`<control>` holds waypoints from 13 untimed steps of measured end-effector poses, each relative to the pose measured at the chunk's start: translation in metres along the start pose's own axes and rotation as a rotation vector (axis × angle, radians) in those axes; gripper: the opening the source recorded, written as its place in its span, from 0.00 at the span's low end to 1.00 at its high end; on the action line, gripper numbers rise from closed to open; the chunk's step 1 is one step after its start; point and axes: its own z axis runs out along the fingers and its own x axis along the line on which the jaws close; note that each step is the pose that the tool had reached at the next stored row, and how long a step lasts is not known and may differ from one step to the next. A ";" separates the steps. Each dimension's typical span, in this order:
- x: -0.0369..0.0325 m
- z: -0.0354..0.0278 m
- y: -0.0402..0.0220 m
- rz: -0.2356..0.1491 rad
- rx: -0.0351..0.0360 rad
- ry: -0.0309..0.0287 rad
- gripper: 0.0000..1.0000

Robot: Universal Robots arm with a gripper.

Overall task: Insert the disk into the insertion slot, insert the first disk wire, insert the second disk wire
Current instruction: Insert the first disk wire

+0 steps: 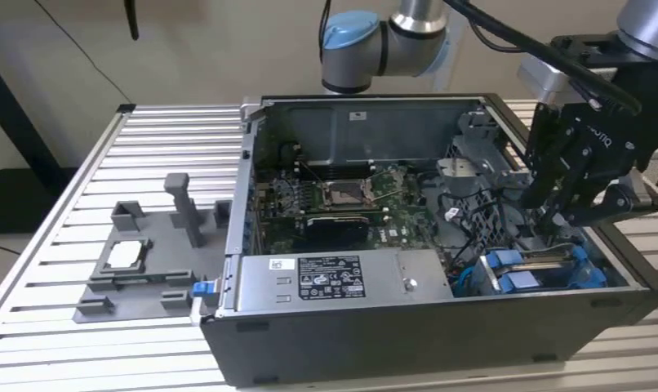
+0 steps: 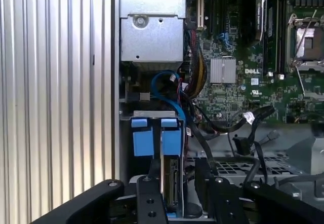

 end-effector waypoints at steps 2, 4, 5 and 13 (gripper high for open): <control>0.0000 0.0000 0.0004 -0.003 0.0062 -0.0369 0.41; 0.0000 0.0000 0.0006 -0.007 0.0151 -0.0735 0.41; 0.0001 0.0000 0.0006 -0.009 0.0204 -0.0886 0.41; 0.0002 -0.0038 0.0007 -0.026 0.0519 -0.1300 0.41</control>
